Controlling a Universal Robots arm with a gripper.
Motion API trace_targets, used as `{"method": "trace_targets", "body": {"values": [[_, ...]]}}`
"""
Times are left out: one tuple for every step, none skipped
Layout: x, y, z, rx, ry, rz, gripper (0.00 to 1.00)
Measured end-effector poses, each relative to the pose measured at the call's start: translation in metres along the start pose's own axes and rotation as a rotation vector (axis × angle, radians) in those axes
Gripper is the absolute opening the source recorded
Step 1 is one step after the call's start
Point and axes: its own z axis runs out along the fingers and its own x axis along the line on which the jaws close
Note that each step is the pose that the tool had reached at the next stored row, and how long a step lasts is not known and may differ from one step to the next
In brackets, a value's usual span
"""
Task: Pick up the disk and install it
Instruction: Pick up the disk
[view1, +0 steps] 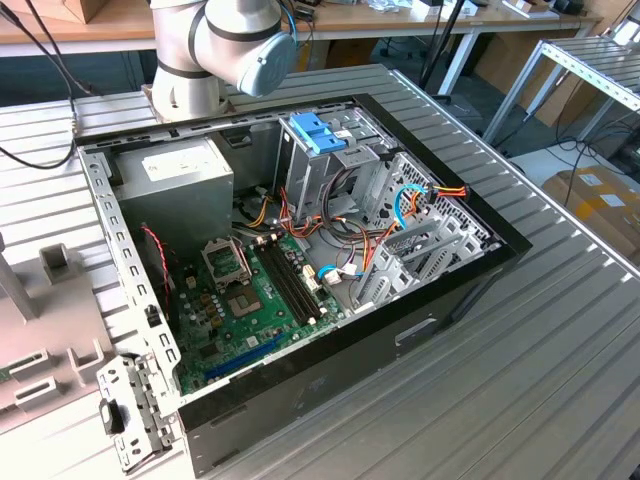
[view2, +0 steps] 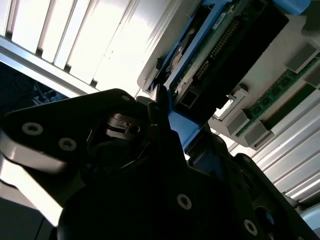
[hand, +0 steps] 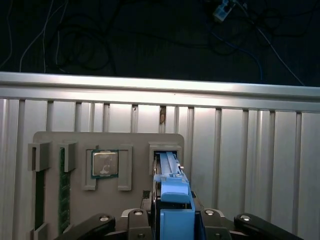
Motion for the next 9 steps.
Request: {"method": "trace_targets", "body": {"values": [[0.0000,0.0000,0.0000,0.0001,0.0000,0.000,0.38],[-0.0002,0.0000,-0.0002,-0.0002,0.0001,0.000,0.38],[-0.0012,0.0000,-0.0004,-0.0005,0.0001,0.000,0.38],[-0.0016,0.0000,-0.0003,-0.0004,0.0001,0.000,0.37],[-0.0017,0.0000,-0.0002,-0.0003,0.0000,0.000,0.37],[-0.0018,0.0000,-0.0002,-0.0003,-0.0001,0.000,0.37],[-0.0018,0.0000,-0.0002,-0.0003,-0.0001,0.000,0.37],[-0.0018,-0.0001,-0.0002,-0.0003,-0.0001,0.000,0.37],[-0.0018,-0.0001,-0.0002,-0.0003,-0.0001,0.000,0.37]]}}
